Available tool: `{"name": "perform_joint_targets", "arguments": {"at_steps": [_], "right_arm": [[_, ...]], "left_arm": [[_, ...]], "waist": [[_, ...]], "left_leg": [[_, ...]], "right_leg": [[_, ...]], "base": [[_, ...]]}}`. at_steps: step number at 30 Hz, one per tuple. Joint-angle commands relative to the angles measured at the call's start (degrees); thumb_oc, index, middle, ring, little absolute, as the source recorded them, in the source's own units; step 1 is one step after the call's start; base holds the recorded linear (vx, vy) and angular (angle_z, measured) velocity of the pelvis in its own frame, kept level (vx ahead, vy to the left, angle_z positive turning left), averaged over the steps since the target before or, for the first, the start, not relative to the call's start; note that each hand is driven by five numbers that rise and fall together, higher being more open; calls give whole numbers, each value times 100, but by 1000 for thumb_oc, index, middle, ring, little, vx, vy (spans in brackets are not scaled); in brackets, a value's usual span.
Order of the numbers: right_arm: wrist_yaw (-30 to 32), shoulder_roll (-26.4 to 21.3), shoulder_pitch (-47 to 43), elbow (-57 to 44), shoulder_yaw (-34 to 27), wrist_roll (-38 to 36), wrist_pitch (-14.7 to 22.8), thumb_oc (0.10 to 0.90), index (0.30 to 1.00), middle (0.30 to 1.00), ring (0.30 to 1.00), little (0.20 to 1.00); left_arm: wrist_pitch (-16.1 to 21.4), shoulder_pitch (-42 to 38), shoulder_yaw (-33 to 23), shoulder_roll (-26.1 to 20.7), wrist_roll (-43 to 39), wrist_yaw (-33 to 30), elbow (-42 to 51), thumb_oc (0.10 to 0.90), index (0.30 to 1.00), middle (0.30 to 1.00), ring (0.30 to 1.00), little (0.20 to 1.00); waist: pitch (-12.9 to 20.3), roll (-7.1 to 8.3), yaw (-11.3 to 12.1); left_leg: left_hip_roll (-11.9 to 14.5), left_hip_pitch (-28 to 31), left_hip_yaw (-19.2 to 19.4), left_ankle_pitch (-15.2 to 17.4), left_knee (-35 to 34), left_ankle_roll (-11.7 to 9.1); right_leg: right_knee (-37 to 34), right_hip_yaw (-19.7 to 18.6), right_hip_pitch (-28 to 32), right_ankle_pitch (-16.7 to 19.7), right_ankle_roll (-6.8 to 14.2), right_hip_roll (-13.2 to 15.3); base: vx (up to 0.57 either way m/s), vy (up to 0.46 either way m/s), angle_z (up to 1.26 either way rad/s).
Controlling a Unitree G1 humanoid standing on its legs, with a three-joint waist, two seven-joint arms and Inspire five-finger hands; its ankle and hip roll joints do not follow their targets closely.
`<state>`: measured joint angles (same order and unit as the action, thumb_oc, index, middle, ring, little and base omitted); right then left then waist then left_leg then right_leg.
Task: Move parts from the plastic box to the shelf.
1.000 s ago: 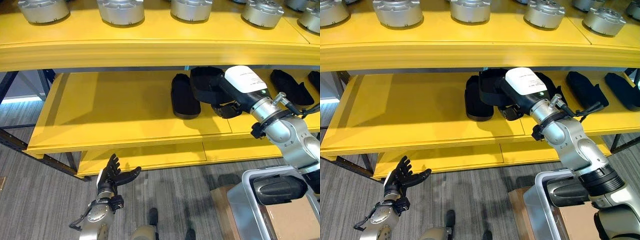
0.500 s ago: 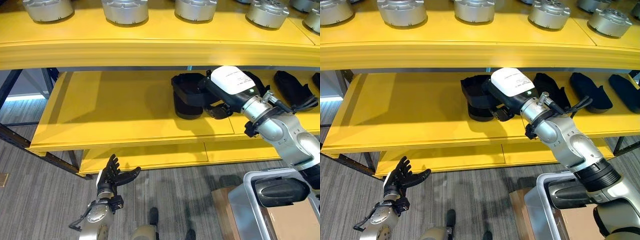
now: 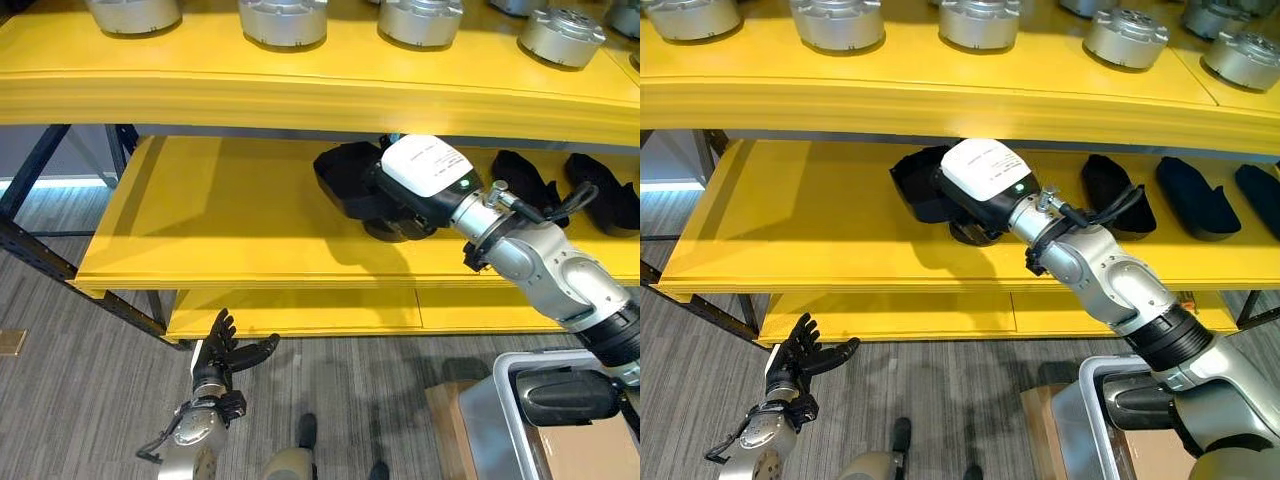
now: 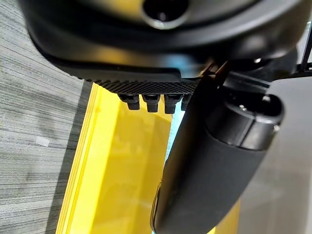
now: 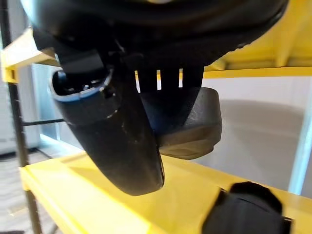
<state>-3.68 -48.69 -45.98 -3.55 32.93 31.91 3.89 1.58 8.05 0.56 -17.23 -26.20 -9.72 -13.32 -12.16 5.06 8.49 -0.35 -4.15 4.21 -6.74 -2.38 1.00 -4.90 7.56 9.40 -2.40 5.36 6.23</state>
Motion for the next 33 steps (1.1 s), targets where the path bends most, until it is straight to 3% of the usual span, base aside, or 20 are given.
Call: {"name": "perform_joint_targets", "arguments": {"at_steps": [1,17,20,23,24,25,26,27,28,30,33], "right_arm": [[949,399,-1516,366,-327,133,-44,400,300,300,300,300],[1285,999,-1450,707,-590,7,-217,400,300,300,300,300],[1342,949,-1455,701,-628,75,-209,400,300,300,300,300],[1372,967,-1560,755,-632,87,-230,400,300,300,300,300],[1398,1027,-1716,805,-599,62,-243,400,300,300,300,300],[1405,1025,-1755,826,-578,58,-241,400,300,300,300,300],[1481,1160,-1951,1060,-454,46,-290,400,300,300,300,300],[1507,1217,-2204,1181,-425,-5,-314,400,300,300,300,300],[1493,1196,-2192,1151,-398,71,-325,400,300,300,300,300],[1445,1127,-1977,1118,-426,109,-299,400,300,300,300,300],[1399,1089,-1802,991,-506,98,-312,400,300,300,300,300]], "left_arm": [[537,-75,203,-585,44,-62,415,900,1000,1000,1000,1000],[575,-109,294,-720,52,-70,503,900,1000,1000,1000,1000],[589,-316,428,-927,93,-34,554,900,1000,1000,1000,1000],[599,-528,562,-1124,165,-23,556,900,1000,1000,1000,1000],[618,-625,621,-1179,159,-25,551,900,1000,1000,1000,1000],[624,-650,615,-1167,157,-24,537,900,1000,1000,1000,1000],[671,-727,610,-1185,98,-58,563,900,1000,1000,1000,1000],[759,-760,486,-1113,-102,-119,537,900,1000,1000,1000,1000],[762,-716,461,-1105,-92,-113,542,900,1000,1000,1000,1000],[755,-638,432,-1043,-44,-95,515,900,1000,1000,1000,1000],[716,-586,442,-945,-82,-71,547,900,1000,1000,1000,1000]], "waist": [[1030,308,140],[861,353,388],[718,323,398],[479,121,242],[344,1,180],[334,0,182],[253,-105,244],[29,-55,273],[6,-23,300],[50,115,305],[166,140,242]], "left_leg": [[463,-324,-131,217,198,-368],[322,-744,-224,439,621,-275],[248,-1007,-358,618,955,-168],[234,-935,-500,692,1031,-16],[277,-931,-551,668,1051,22],[278,-961,-543,672,1069,17],[364,-845,-486,797,1074,-6],[432,-594,-487,1058,1285,-314],[442,-602,-511,1167,1470,-374],[370,-645,-483,1250,1621,-394],[346,-700,-587,1262,1665,-435]], "right_leg": [[146,208,147,115,406,561],[233,330,-30,289,494,692],[1108,330,-488,441,549,761],[2510,228,-1307,999,547,734],[2944,163,-1627,1002,529,645],[3036,140,-1698,968,524,652],[2784,452,-1935,670,410,1068],[836,809,-1770,1001,520,1582],[684,778,-1692,1244,600,1752],[688,770,-1492,1171,614,1604],[792,870,-1424,1091,619,1550]], "base": [[4,6,4],[5,8,5],[-26,97,7],[-39,157,13],[-80,111,25],[51,79,44],[258,-230,-15],[303,-293,-38],[222,-364,-59],[91,-140,21],[55,-84,57]]}}
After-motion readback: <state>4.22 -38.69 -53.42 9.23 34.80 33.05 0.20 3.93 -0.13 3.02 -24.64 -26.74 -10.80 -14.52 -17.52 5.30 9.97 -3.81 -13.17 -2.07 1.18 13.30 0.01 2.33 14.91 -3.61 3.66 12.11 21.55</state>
